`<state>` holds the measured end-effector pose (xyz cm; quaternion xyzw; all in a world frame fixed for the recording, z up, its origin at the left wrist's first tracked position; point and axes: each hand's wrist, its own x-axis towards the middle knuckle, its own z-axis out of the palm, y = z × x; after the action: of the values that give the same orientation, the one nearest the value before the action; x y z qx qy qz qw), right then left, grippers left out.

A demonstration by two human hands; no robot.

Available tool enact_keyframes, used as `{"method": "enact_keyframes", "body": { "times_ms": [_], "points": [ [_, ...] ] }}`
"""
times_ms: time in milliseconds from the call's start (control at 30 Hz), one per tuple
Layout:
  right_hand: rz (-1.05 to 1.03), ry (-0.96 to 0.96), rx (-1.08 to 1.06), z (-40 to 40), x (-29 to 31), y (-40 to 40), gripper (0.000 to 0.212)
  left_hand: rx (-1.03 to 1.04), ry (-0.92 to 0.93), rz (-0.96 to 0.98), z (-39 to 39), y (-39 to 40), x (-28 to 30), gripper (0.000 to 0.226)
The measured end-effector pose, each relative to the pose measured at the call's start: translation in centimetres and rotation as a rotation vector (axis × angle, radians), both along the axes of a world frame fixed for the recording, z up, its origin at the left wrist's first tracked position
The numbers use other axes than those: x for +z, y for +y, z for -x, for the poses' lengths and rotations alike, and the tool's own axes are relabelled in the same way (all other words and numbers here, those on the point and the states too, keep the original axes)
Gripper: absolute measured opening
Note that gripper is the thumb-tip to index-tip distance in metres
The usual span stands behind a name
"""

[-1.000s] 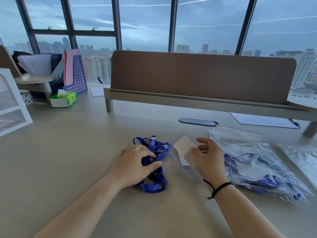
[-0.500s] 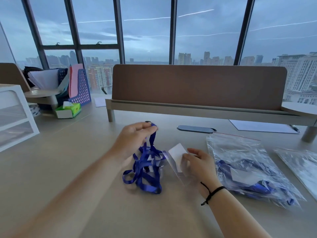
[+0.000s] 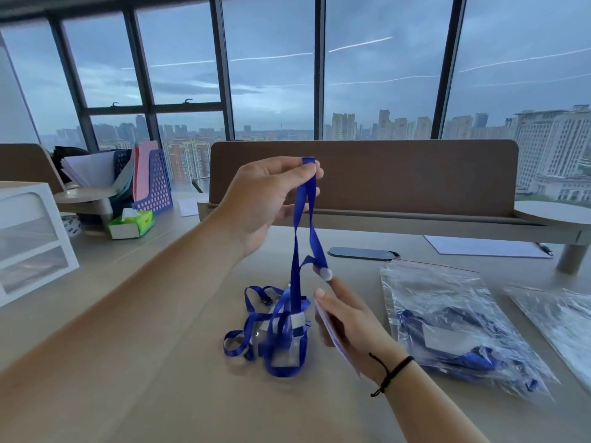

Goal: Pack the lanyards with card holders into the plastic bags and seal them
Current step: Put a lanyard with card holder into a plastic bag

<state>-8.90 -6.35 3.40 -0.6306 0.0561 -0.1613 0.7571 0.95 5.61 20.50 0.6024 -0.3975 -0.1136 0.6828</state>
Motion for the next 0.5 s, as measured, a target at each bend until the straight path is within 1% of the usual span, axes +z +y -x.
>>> {"method": "enact_keyframes", "body": {
  "times_ms": [67,133,233,267,333,367,400,433,467,500],
  "points": [
    [0.069,0.016,0.078,0.3,0.5,0.6,0.044,-0.024,-0.010,-0.003,0.5,-0.3,0.9,0.016],
    [0.106,0.045,0.146,0.4,0.5,1.0,0.031,-0.043,-0.004,-0.005,0.9,-0.5,1.5,0.015],
    [0.096,0.104,0.218,0.6,0.7,1.5,0.023,-0.067,0.011,0.005,1.3,-0.5,1.8,0.016],
    [0.093,0.113,0.231,0.6,0.7,1.5,0.024,-0.069,0.024,0.006,1.3,-0.4,1.8,0.017],
    [0.109,0.132,0.218,0.5,0.6,1.2,0.036,-0.066,0.078,0.008,0.9,-0.2,1.3,0.022],
    [0.122,0.136,0.203,0.3,0.4,0.9,0.049,-0.067,0.118,0.010,0.5,0.0,0.8,0.024],
    [0.142,0.143,0.180,0.1,0.1,0.6,0.067,-0.059,0.146,-0.002,0.1,0.2,0.2,0.027],
    [0.173,0.152,0.148,-0.1,0.0,0.4,0.085,-0.026,0.146,-0.052,-0.5,0.3,-0.8,0.032],
    [0.208,0.158,0.119,-0.1,0.1,0.5,0.098,0.043,0.111,-0.155,-1.1,0.5,-2.0,0.037],
    [0.233,0.159,0.092,-0.3,0.0,0.5,0.106,0.125,0.031,-0.297,-1.8,0.8,-3.4,0.040]
  ]
}}
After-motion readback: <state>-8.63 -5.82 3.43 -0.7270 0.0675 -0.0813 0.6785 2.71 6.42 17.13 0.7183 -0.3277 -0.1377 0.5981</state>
